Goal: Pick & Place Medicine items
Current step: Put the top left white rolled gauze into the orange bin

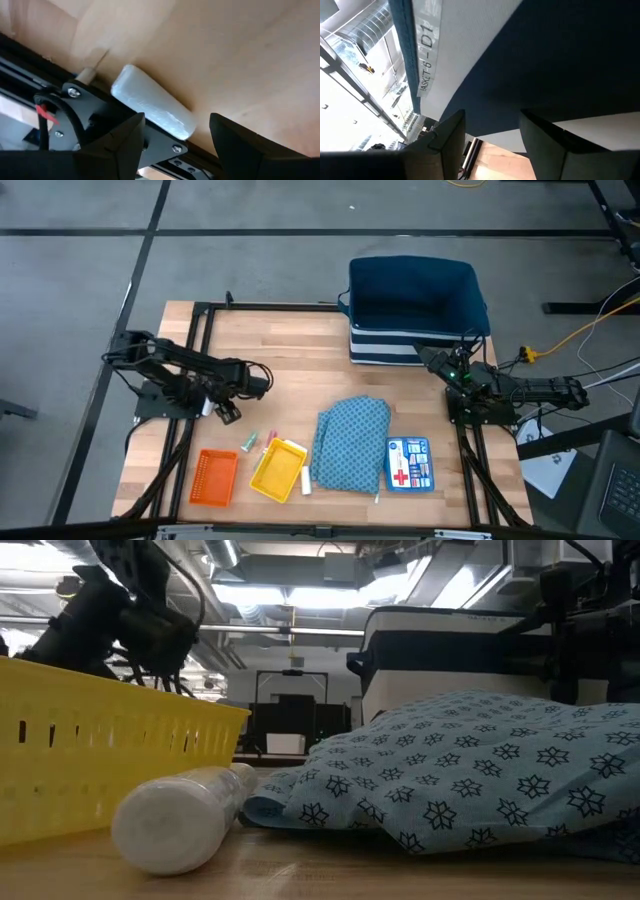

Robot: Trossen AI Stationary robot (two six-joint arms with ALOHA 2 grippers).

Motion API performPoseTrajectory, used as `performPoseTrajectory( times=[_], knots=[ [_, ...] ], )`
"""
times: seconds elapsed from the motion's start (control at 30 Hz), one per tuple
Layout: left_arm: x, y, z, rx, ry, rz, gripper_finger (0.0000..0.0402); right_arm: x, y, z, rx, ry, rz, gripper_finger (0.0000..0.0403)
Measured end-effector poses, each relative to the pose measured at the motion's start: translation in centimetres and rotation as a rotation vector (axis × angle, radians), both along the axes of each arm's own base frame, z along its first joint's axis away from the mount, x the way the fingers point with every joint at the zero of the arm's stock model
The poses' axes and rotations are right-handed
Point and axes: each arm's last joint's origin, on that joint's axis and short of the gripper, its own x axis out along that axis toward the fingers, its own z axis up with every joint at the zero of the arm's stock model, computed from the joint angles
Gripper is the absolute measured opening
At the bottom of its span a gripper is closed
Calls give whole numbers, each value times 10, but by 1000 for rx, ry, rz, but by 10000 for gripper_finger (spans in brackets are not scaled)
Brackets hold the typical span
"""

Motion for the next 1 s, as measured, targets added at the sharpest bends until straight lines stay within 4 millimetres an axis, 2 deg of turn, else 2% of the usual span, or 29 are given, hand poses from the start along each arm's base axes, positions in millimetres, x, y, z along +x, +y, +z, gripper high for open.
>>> performPoseTrajectory(
  times=[0.33, 0.57, 0.77, 0.87, 1.0],
  knots=[
    [5, 3, -20, 84, 122, 33, 221, 0, 0, 0, -2, 5, 0, 189],
    [-9, 1, -49, 72, 224, 128, 221, 1, 1, -2, -4, 24, 25, 189],
    [-6, 1, -50, 33, 223, 133, 220, 1, 1, -4, -5, 51, 24, 189],
    [-1, 2, -47, 6, 189, 151, 203, 1, 0, -5, -6, 55, 21, 189],
    [8, 5, -43, -40, 153, 140, 143, 1, 0, -5, -6, 55, 18, 189]
  ],
)
